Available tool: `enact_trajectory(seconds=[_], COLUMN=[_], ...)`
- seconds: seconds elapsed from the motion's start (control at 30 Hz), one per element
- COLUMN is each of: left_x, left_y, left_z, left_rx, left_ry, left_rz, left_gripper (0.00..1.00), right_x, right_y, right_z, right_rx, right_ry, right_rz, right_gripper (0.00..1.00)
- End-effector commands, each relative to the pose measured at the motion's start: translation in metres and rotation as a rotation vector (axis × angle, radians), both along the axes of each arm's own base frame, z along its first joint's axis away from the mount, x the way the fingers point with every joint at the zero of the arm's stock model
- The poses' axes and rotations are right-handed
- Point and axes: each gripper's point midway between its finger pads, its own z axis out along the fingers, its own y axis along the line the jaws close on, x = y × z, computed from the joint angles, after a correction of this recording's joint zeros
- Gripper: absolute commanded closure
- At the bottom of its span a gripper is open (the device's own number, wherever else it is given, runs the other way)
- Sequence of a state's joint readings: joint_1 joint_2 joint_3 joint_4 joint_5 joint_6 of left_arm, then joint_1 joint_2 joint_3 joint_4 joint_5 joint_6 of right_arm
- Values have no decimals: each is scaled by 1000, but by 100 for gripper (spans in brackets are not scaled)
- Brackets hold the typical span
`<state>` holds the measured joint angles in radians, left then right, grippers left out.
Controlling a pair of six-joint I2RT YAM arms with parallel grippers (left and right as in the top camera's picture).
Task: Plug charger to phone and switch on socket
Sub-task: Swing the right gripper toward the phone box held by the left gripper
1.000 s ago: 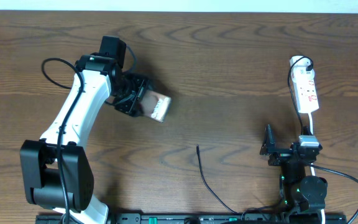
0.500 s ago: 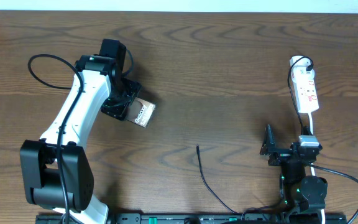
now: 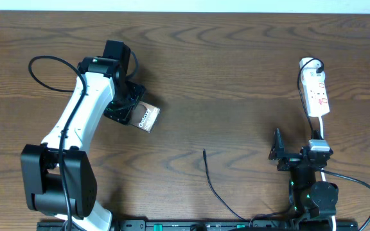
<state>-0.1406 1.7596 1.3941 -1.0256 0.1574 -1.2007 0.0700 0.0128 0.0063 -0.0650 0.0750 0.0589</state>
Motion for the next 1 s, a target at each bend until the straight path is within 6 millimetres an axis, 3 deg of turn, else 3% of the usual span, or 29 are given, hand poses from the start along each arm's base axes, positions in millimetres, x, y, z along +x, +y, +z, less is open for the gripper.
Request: enact_trajectory(seconds=[0.0, 0.23, 0.47, 0.57, 0.67, 0.8, 0.97], left_x=[7, 7, 7, 6, 6, 6, 6], left_y=[2, 2, 2, 2, 2, 2, 2], left_z=[19, 19, 19, 19, 19, 19, 19], left_rx=[9, 9, 9, 9, 8, 8, 9], left_ry=[-57, -58, -57, -56, -56, -56, -56], left_rz=[-1, 0, 0, 0, 0, 0, 0], left_gripper=[92, 92, 93, 93, 92, 92, 92], right_x=[0, 0, -5, -10, -16, -21, -12], right_y=[3, 9, 41, 43, 39, 37, 48], right_z=[-1, 0, 2, 3, 21, 71, 108], right_rx=[-10, 114, 240, 250, 219, 214, 229], right_ry=[2, 1, 29, 80, 104, 106, 262], right_rz=[18, 40, 222, 225, 210, 197, 240], right_gripper=[1, 1, 1, 1, 1, 1, 1])
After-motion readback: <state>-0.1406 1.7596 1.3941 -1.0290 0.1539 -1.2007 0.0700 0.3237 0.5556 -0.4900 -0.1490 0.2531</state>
